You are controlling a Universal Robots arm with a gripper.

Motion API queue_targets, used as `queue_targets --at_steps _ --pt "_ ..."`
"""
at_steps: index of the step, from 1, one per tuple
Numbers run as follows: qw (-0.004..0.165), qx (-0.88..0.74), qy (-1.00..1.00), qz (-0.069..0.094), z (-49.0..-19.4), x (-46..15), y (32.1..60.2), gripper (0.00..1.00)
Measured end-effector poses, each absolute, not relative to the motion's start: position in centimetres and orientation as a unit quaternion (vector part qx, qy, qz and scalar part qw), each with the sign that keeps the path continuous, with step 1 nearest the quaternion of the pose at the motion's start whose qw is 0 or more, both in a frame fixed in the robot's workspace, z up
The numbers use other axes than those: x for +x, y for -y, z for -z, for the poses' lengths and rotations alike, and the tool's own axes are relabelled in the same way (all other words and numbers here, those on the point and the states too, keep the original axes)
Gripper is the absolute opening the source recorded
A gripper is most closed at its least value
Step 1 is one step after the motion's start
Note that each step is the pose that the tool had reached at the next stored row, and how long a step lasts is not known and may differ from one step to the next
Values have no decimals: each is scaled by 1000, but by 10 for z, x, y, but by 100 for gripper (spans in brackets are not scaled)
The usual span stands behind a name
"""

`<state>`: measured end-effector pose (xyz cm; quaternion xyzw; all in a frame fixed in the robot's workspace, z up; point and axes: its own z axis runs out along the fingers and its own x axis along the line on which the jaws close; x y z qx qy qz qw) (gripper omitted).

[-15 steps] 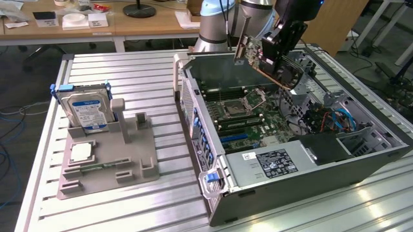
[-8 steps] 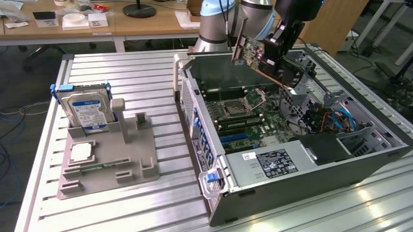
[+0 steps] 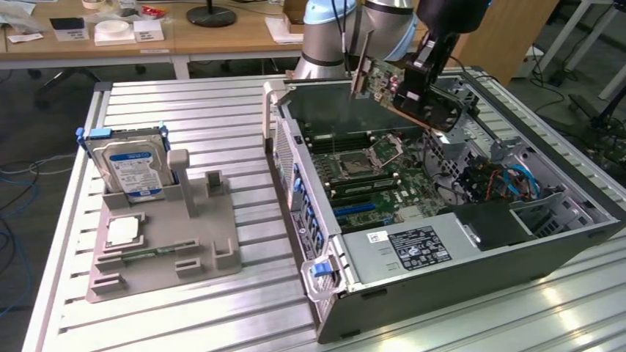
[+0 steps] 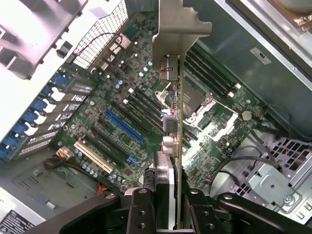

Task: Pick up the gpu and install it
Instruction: 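Insert the gpu into the slot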

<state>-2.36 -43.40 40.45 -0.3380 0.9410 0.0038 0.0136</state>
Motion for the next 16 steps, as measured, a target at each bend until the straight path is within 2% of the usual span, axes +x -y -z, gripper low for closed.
queue_targets --at_steps 16 --pt "21 -448 -894 -3 -401 -23 434 28"
